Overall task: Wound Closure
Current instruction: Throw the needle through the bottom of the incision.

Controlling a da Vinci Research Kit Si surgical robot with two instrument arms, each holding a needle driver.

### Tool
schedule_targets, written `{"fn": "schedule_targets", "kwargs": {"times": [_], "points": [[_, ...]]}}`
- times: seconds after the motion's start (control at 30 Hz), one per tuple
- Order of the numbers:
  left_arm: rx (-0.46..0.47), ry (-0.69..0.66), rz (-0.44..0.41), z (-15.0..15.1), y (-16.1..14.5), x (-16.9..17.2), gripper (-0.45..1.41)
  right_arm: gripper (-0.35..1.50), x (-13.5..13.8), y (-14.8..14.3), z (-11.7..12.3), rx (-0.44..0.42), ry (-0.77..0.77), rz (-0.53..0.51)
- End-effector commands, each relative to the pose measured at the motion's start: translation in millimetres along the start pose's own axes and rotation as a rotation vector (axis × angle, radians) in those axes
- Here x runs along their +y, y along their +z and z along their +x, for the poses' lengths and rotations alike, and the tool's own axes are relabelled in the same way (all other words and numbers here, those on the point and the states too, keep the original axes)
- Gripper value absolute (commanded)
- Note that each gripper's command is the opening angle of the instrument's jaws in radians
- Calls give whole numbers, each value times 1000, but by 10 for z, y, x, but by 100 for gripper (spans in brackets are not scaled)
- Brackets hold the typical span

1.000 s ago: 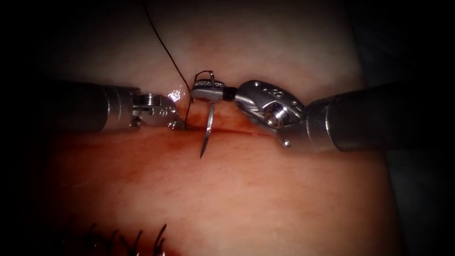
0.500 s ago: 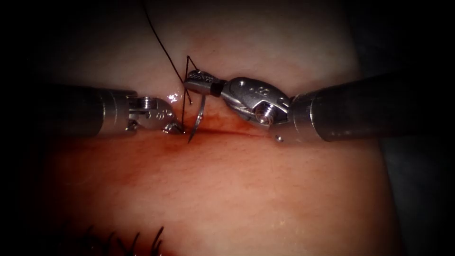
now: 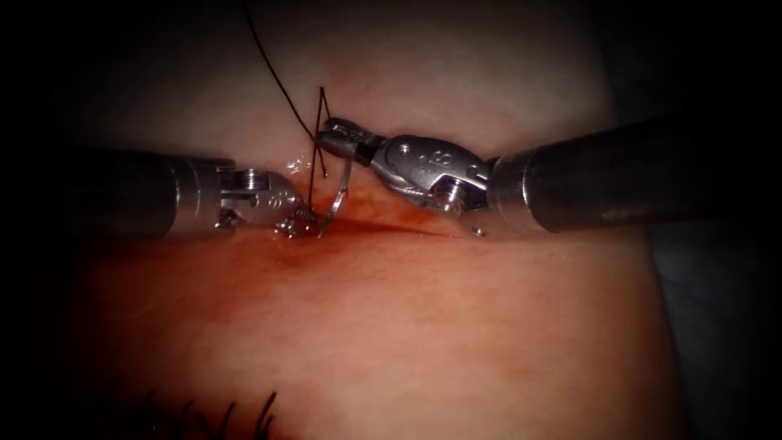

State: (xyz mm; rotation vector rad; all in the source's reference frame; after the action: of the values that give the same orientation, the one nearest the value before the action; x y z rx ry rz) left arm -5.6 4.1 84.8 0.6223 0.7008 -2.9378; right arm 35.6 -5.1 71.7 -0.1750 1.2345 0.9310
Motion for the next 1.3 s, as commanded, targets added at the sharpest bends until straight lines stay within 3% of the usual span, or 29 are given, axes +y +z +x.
{"fn": "schedule_targets", "kwargs": {"times": [0.03,0.5,0.77,1.07,1.3], "points": [[1,1,0,3,6,-3,34,-35,-7,7,-8,-2,-29,1],[4,-5,-5,4,6,-1,34,-35,-17,10,-8,6,-207,-24],[4,-6,-10,6,3,-1,34,-35,-33,5,-19,0,-295,-9],[21,-14,-6,9,-3,-1,36,-35,-55,-2,-45,-5,-336,49],[68,-32,11,12,-15,0,30,-35,-54,-8,-44,-17,-314,59]]}}
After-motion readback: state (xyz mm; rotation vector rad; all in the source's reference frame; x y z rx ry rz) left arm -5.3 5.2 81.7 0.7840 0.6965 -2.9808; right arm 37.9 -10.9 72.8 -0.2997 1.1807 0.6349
